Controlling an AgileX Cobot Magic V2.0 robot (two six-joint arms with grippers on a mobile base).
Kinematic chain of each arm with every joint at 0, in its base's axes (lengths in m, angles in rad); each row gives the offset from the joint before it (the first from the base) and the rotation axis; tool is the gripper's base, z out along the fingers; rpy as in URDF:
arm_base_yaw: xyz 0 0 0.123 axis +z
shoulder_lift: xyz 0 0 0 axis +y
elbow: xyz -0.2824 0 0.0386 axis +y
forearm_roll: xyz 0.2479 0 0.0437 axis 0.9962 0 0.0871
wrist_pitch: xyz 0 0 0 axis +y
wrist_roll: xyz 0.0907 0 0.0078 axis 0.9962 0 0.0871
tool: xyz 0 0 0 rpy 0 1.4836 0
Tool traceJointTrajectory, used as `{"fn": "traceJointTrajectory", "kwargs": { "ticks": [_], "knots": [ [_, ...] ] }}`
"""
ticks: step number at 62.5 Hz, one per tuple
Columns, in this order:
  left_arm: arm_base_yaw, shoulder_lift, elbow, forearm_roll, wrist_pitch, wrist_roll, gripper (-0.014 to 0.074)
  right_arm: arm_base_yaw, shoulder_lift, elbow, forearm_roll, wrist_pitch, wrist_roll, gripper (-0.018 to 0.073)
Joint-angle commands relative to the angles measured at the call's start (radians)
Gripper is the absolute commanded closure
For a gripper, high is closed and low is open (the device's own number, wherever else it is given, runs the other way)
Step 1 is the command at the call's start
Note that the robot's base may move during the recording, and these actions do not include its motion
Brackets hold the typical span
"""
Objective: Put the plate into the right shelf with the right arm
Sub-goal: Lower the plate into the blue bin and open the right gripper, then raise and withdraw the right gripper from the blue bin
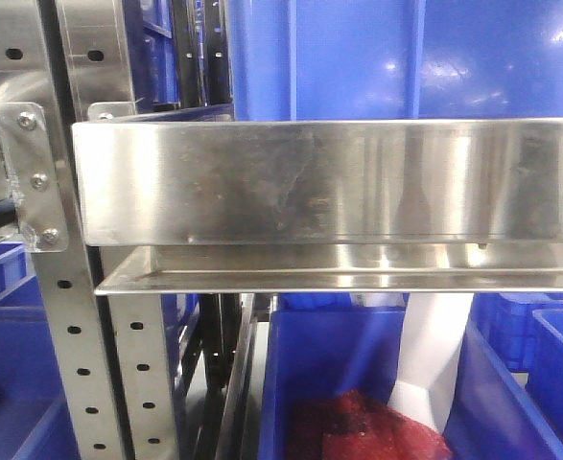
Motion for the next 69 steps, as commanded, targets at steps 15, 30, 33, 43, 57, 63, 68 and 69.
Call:
{"fn": "traceJointTrajectory", "kwargs": {
  "ticks": [15, 30, 33, 43, 57, 63, 68, 69],
  "knots": [
    [-0.002, -0.006, 0.009, 0.000, -0.090, -0.006, 0.0643, -0.065, 0.052, -0.043, 0.005, -0.085, -0.007, 0.0429],
    [-0.002, -0.006, 0.009, 0.000, -0.090, -0.006, 0.0643, -0.067, 0.084, -0.043, 0.019, -0.069, -0.006, -0.0051],
    [-0.002, -0.006, 0.009, 0.000, -0.090, -0.006, 0.0643, -0.067, 0.083, -0.043, 0.019, -0.069, -0.006, -0.0080],
    [-0.002, -0.006, 0.009, 0.000, -0.090, -0.006, 0.0643, -0.067, 0.083, -0.043, 0.019, -0.063, -0.006, -0.0074],
    [-0.002, -0.006, 0.009, 0.000, -0.090, -0.006, 0.0643, -0.067, 0.049, -0.043, 0.019, -0.012, -0.006, -0.0074],
    [-0.002, -0.006, 0.009, 0.000, -0.090, -0.006, 0.0643, -0.067, 0.000, -0.043, 0.019, 0.041, -0.006, -0.0073],
    [-0.002, -0.006, 0.009, 0.000, -0.090, -0.006, 0.0643, -0.067, -0.048, -0.043, 0.019, 0.078, -0.006, -0.0064],
    [-0.002, -0.006, 0.009, 0.000, -0.090, -0.006, 0.0643, -0.067, -0.057, -0.043, 0.019, 0.088, -0.006, -0.0059]
  ]
}}
